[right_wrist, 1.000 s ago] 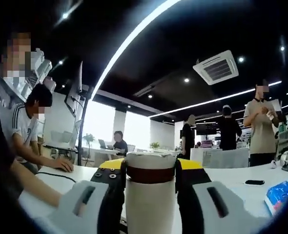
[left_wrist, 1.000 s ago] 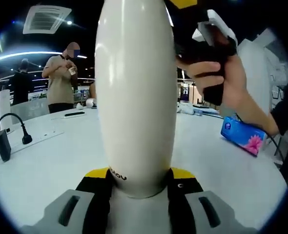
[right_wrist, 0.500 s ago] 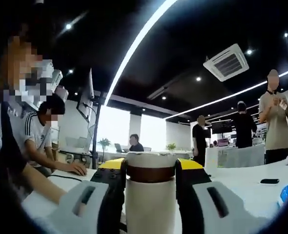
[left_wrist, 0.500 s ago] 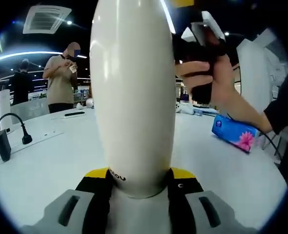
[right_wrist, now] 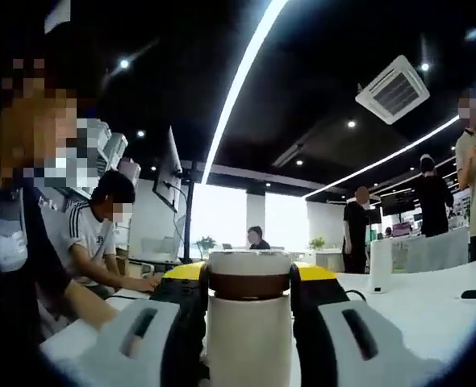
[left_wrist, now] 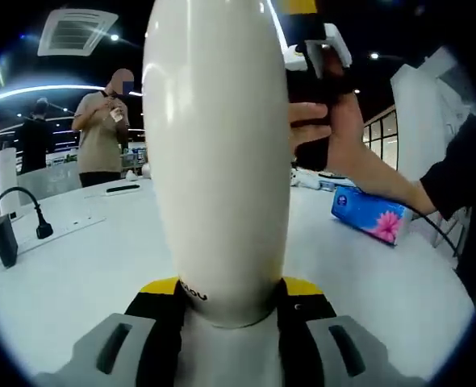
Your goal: Grasp the water cup twist off the cup lid place the cup lid on the table
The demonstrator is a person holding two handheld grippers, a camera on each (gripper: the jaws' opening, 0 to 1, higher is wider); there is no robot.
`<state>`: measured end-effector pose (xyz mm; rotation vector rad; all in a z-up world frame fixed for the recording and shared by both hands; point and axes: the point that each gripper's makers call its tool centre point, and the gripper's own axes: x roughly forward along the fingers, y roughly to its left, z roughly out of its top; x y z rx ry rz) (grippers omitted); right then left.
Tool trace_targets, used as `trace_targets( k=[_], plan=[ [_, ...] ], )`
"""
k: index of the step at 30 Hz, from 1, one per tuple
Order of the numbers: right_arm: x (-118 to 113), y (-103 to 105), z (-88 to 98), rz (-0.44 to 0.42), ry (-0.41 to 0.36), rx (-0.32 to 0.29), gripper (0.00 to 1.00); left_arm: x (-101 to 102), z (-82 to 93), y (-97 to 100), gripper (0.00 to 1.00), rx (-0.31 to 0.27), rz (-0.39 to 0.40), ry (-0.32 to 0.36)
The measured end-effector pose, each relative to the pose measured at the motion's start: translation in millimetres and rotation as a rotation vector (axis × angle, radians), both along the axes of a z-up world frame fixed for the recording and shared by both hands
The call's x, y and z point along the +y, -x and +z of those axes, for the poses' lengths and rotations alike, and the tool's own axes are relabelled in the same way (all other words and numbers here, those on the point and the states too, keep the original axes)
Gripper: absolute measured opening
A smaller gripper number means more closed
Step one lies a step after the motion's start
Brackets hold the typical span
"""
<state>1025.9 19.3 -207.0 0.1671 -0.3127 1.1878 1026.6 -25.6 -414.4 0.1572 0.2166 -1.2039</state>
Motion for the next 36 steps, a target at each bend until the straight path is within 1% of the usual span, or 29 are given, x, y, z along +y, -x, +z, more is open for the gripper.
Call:
trace_targets(
  k=[10,16,21,36],
  plan=[
    [2.4,0.8,-0.4,0.121,-0.026,0.026,0.43,0.2,0.3,-0.6,0.47,0.0,0.0,0.0],
    [1.2,-2.5,-0.1,0.162,-0.044,0.049,0.43,0.0,0.8,-0.9,0.48,0.0,0.001,0.0],
    [-0.2,-4.4,-0.1,0.17,-0.054,0.066,0.43,-0.4,0.9,-1.3,0.48,0.0,0.001,0.0],
    [0.6,0.2,-1.3,0.164,-0.058,0.081,0.44,-1.3,0.8,-1.0,0.47,0.0,0.0,0.0]
  ],
)
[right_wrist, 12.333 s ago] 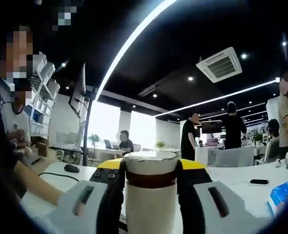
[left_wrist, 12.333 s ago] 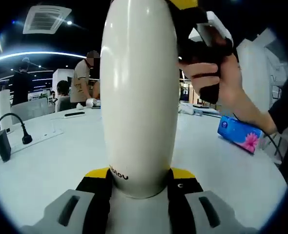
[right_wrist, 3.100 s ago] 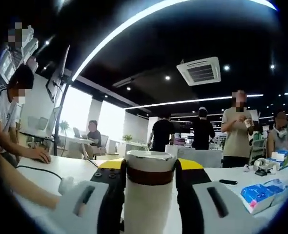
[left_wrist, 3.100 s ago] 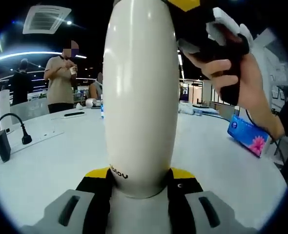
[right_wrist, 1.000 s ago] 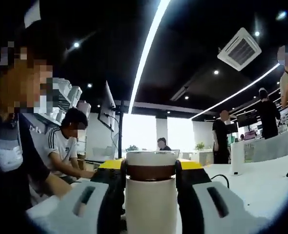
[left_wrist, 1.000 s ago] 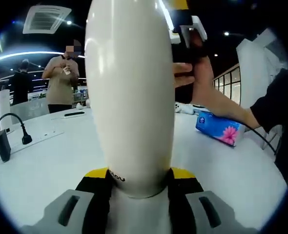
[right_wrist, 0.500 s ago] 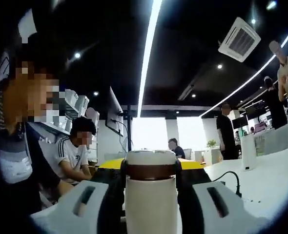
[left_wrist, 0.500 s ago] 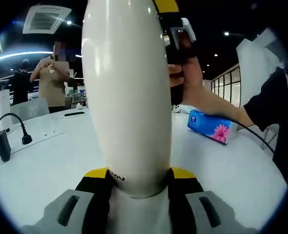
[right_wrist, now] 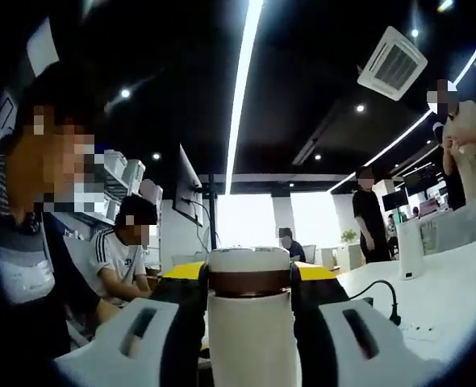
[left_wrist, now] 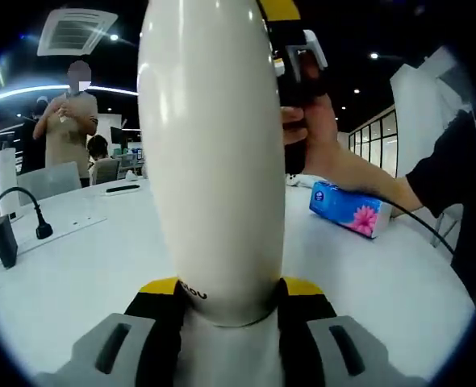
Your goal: Grasp the water cup twist off the cup lid place the cup lid on the table
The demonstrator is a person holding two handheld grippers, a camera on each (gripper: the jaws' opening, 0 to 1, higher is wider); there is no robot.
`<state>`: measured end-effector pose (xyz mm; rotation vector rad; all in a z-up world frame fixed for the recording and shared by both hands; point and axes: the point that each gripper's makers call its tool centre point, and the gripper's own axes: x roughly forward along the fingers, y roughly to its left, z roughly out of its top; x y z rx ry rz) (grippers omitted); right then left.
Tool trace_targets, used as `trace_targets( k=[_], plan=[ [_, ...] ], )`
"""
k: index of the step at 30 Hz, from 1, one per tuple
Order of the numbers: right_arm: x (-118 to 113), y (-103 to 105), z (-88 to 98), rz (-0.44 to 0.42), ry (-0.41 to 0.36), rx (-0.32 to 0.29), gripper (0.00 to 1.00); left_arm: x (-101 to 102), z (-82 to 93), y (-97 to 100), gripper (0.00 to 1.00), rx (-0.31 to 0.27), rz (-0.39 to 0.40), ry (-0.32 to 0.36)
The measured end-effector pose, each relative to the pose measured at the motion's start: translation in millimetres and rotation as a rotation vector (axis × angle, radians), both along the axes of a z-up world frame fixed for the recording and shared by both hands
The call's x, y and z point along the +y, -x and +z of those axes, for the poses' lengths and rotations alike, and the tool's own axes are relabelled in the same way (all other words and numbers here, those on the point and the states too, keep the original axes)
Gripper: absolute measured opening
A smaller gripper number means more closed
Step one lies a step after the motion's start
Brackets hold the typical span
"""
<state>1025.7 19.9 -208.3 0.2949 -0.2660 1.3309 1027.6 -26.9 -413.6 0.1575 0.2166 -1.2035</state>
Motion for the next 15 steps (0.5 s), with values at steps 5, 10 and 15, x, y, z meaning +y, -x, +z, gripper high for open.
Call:
trace_targets(
  k=[5,10,15],
  plan=[
    [1.1,0.8,0.5,-0.004,-0.002,0.001,0.46,0.2,0.0,-0.2,0.47,0.0,-0.002,0.0],
    [2.8,3.5,0.1,-0.035,0.011,-0.012,0.5,0.3,0.0,-0.2,0.47,0.001,-0.004,0.0],
    [-0.1,1.2,-0.4,-0.091,0.009,-0.006,0.53,0.7,-0.2,-0.7,0.46,0.001,-0.006,-0.001]
  ],
)
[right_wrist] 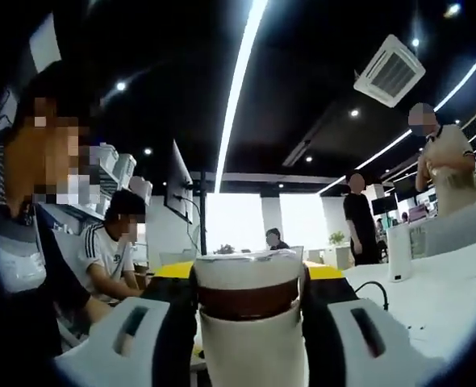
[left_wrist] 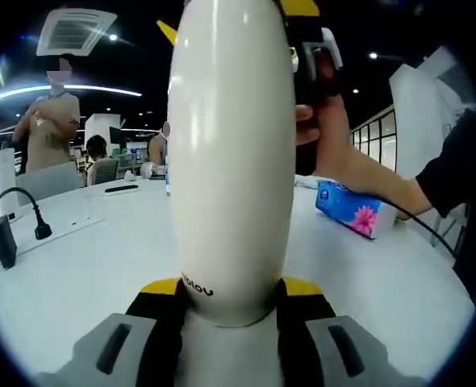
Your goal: Grasp the water cup twist off the cup lid place the cup lid on the table
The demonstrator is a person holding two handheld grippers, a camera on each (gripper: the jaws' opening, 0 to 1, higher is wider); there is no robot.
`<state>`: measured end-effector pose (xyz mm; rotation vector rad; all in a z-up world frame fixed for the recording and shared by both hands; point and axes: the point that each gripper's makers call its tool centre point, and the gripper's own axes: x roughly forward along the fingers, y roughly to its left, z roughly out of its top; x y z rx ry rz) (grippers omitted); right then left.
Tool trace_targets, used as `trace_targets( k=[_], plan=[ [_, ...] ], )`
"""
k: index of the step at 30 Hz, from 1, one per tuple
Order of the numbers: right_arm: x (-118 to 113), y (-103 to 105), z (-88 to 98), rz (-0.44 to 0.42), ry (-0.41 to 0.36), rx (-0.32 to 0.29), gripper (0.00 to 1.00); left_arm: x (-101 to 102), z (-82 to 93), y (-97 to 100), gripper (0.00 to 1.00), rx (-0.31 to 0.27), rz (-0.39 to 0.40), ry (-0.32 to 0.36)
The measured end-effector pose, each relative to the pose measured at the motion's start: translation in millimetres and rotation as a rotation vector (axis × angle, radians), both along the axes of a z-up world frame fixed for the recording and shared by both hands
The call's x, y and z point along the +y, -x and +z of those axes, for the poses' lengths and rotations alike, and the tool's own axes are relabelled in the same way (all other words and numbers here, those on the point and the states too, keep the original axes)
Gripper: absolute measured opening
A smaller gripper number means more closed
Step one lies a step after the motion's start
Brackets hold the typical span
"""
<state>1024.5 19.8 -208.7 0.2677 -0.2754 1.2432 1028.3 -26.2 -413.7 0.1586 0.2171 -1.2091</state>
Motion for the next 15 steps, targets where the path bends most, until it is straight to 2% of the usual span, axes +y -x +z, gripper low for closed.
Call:
trace_targets(
  k=[6,11,15],
  plan=[
    [-0.9,-0.5,-1.3,-0.063,0.018,-0.016,0.54,0.3,-0.6,-0.4,0.46,0.001,0.0,0.0],
    [-1.5,-0.9,-4.2,-0.112,0.024,-0.005,0.55,0.3,-0.7,-0.4,0.46,0.0,0.0,0.0],
    [-2.2,0.7,-8.2,-0.179,0.069,-0.036,0.56,0.3,-0.7,-0.2,0.46,0.0,0.0,0.0]
  ],
)
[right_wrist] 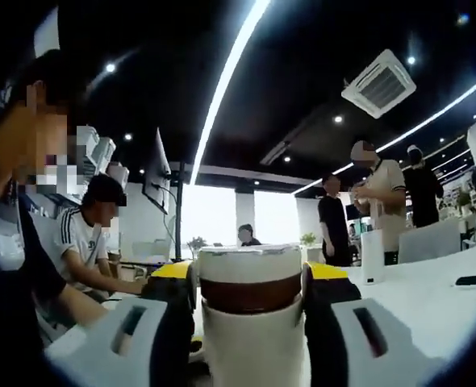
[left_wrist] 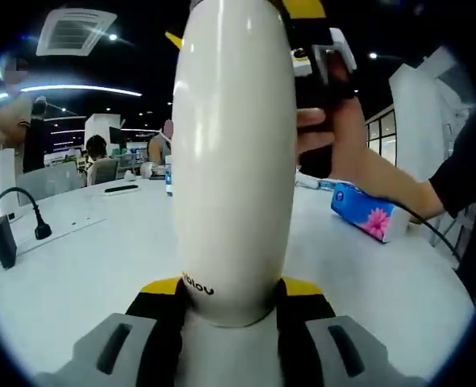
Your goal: Grasp the water cup twist off the cup lid place the cup lid on the table
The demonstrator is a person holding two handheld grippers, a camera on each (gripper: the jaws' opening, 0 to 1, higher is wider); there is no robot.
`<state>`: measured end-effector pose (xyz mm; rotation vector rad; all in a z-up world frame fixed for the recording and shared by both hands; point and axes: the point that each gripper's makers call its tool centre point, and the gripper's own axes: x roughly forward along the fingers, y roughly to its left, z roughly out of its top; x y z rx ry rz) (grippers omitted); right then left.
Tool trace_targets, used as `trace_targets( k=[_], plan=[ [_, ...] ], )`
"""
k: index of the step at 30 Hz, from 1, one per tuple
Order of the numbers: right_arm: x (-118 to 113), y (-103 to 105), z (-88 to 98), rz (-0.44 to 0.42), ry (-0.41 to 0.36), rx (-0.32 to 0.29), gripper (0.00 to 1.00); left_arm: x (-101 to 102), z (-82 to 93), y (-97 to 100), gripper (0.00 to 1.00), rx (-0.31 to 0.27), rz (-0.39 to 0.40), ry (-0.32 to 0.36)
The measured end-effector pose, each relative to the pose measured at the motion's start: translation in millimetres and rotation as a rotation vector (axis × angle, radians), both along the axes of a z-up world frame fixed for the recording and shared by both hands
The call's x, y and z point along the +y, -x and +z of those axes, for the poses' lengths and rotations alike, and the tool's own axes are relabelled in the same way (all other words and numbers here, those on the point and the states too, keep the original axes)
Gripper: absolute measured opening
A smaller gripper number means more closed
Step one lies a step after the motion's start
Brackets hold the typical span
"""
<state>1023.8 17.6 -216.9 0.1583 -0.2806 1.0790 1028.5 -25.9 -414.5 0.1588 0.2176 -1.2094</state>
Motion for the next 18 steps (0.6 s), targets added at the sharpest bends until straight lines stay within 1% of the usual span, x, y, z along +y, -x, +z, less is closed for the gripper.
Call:
trace_targets(
  k=[7,14,18],
  plan=[
    [-4.2,5.1,-0.1,-0.069,0.004,-0.001,0.59,0.1,-0.1,0.5,0.46,0.0,0.001,0.0],
    [-6.0,10.8,-3.1,-0.16,0.056,-0.034,0.61,0.2,-0.1,1.1,0.46,0.0,0.0,0.0],
    [-10.2,14.0,-2.9,-0.203,0.049,-0.02,0.62,0.2,-0.1,1.4,0.46,0.0,0.0,-0.001]
  ],
)
